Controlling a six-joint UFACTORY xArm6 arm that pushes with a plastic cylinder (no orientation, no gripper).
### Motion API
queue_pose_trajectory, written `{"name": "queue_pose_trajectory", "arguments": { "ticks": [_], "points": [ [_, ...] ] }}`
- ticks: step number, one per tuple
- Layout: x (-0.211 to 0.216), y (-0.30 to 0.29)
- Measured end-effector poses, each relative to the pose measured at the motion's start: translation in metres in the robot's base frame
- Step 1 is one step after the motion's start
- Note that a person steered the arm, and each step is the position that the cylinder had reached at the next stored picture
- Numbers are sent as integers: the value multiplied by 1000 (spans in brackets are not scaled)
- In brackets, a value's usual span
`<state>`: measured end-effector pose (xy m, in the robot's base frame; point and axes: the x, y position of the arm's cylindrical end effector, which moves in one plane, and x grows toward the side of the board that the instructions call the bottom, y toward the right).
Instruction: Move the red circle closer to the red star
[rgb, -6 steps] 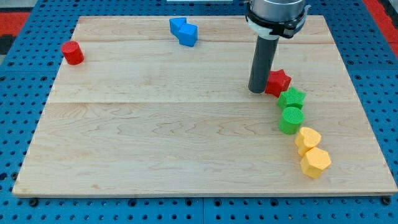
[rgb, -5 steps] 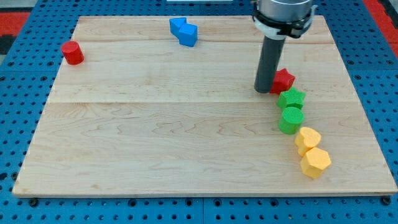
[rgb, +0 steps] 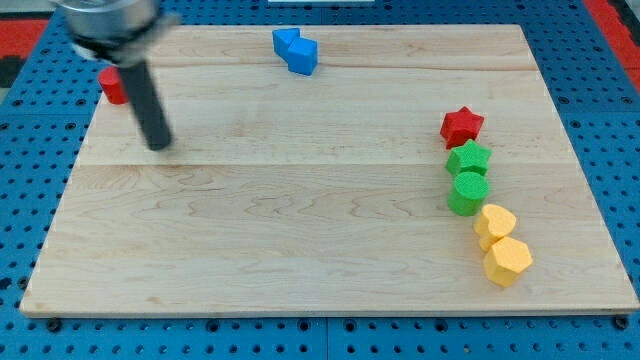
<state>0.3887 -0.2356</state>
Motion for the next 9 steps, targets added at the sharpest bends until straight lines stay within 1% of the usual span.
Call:
{"name": "queue_pose_trajectory", "arguments": {
  "ticks": [1,2,3,4,6,7,8,9],
  "points": [
    [-74,-62],
    [-82,-69],
    [-101,-69],
    [-148,-46],
    [-171,-48],
    [-127,30],
    [-93,123],
    [-66,168]
  ]
}}
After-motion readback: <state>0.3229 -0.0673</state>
